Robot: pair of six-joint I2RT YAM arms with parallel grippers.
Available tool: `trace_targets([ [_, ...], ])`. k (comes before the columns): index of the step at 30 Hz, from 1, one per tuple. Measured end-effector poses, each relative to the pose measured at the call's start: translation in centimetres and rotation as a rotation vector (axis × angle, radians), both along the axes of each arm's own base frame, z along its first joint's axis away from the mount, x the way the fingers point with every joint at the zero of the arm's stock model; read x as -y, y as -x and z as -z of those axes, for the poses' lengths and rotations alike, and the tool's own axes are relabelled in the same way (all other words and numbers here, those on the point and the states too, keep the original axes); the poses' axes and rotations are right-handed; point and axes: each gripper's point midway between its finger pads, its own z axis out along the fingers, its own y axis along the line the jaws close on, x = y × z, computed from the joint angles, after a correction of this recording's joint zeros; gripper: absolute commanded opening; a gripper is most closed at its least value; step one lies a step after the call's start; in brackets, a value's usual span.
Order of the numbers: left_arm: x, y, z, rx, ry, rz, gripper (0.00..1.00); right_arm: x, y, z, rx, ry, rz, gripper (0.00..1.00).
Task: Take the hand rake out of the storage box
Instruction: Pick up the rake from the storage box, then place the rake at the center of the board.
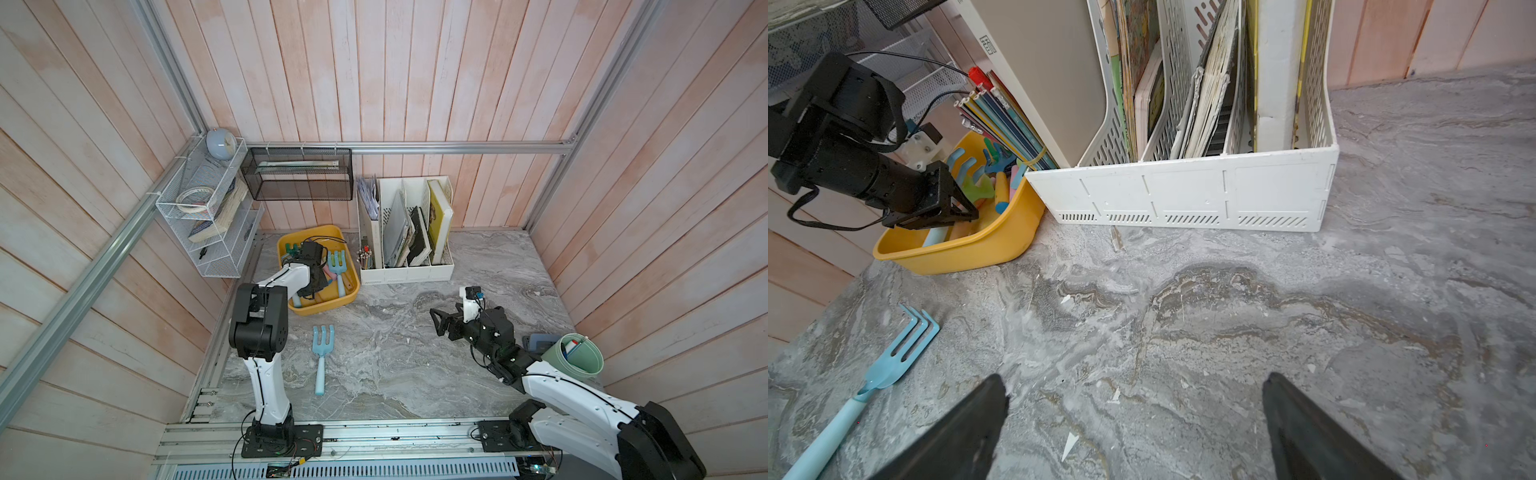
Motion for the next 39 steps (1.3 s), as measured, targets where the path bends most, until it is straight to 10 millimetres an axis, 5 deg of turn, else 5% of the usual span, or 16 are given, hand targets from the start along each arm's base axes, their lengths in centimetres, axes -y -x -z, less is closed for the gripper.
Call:
trace_targets([
  [8, 0.4, -0.5, -3.8, 0.076, 0.013, 0.045, 0.0, 0.0, 0.0, -0.1, 0.003, -0.006, -0.002, 0.98],
  [14, 2.4, 0.3, -11.4, 0.29, 0.113, 0.154, 0.0, -0.1, 0.1, -0.2, -0.001, -0.017, -0.009, 0.98],
  [19, 5.9, 3.7, -17.9, 0.495, 0.256, 0.315, 0.0, -0.3, 0.3, -0.9, 0.004, -0.047, -0.021, 0.98],
  [23, 11.8, 7.5, -19.6, 0.55, 0.356, 0.496, 0.0, -0.4, 0.5, -1.9, 0.019, -0.077, -0.026, 0.98],
  [25, 16.2, 10.7, -18.7, 0.52, 0.42, 0.62, 0.0, -0.4, 0.7, -2.2, 0.023, -0.09, -0.028, 0.98],
  [29, 21.1, 16.9, -13.9, 0.371, 0.496, 0.762, 0.0, -0.4, 0.9, -2.8, 0.029, -0.11, -0.03, 0.98],
  [34, 19.8, 22.5, -4.8, 0.129, 0.507, 0.713, 0.0, -0.3, 1.0, -3.2, 0.036, -0.126, -0.03, 0.98],
  [39, 17.9, 24.7, -0.3, 0.005, 0.475, 0.635, 0.05, -0.4, 1.1, -3.3, 0.029, -0.136, -0.032, 0.98],
])
